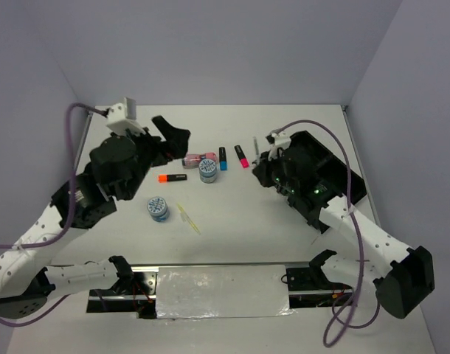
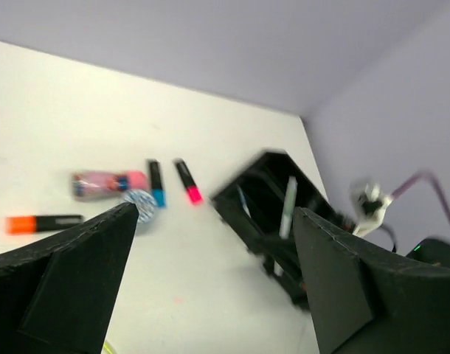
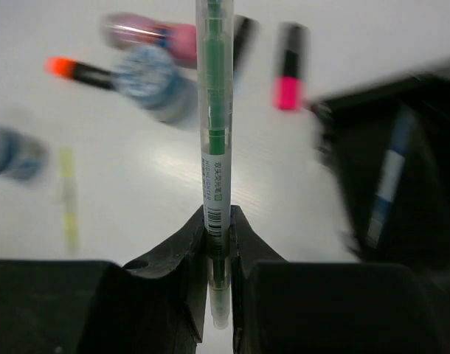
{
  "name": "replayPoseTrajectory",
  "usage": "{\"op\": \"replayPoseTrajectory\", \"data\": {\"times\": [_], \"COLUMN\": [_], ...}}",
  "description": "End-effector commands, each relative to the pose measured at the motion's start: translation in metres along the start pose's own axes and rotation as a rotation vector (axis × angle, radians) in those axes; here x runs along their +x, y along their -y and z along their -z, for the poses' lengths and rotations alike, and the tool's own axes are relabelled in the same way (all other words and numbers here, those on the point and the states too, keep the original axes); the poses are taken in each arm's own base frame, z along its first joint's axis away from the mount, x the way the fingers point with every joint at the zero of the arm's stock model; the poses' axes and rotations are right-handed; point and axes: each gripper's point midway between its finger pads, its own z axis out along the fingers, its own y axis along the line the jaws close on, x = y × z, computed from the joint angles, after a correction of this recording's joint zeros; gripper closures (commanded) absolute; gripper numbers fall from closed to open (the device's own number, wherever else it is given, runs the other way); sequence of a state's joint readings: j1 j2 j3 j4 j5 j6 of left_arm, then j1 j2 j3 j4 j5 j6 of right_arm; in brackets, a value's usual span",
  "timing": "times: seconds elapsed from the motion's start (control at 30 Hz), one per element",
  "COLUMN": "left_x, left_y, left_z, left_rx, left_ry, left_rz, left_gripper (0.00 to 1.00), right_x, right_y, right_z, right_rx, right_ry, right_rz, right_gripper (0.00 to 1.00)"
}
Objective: Sort the stationery into containers
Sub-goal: Place the pen in the storage box.
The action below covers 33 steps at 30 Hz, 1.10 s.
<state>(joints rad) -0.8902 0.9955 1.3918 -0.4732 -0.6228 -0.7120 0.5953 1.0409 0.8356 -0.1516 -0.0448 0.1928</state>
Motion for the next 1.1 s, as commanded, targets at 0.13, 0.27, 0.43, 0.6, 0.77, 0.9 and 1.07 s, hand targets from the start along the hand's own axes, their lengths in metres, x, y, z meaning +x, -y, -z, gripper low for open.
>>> {"op": "replayPoseTrajectory", "data": {"times": [0.13,0.27,0.43,0.6,0.77,0.9,1.07], "left_x": [-0.01,0.039,0.082,0.107,0.113,0.115,0.12], "left_y": [-0.059,-0.08,-0.109,-0.128,-0.137,-0.139,-0.138], "left_z": [0.029,0.031,0.035,0.038,0.04,0.041,0.043], "left_rx": [-0.175,-0.149,-0.195,-0.218,-0.225,-0.226,-0.209], "left_ry": [0.025,-0.066,-0.173,-0.227,-0.222,-0.236,-0.251], "left_rz": [-0.142,-0.175,-0.243,-0.287,-0.298,-0.308,-0.303], "left_gripper": [0.01,0.01,0.01,0.01,0.01,0.01,0.01], "right_x": [0.018,0.033,0.027,0.045,0.062,0.071,0.07], "right_y": [0.144,0.173,0.18,0.183,0.185,0.189,0.191], "right_z": [0.024,0.007,-0.008,-0.02,-0.028,-0.032,-0.031], "right_rx": [0.445,0.451,0.451,0.443,0.423,0.424,0.433], "right_ry": [-0.187,-0.336,-0.328,-0.343,-0.377,-0.424,-0.427], "right_rz": [-0.007,-0.05,-0.091,-0.131,-0.136,-0.127,-0.114], "right_gripper": [1.0,1.0,0.96,0.91,0.88,0.81,0.66]}}
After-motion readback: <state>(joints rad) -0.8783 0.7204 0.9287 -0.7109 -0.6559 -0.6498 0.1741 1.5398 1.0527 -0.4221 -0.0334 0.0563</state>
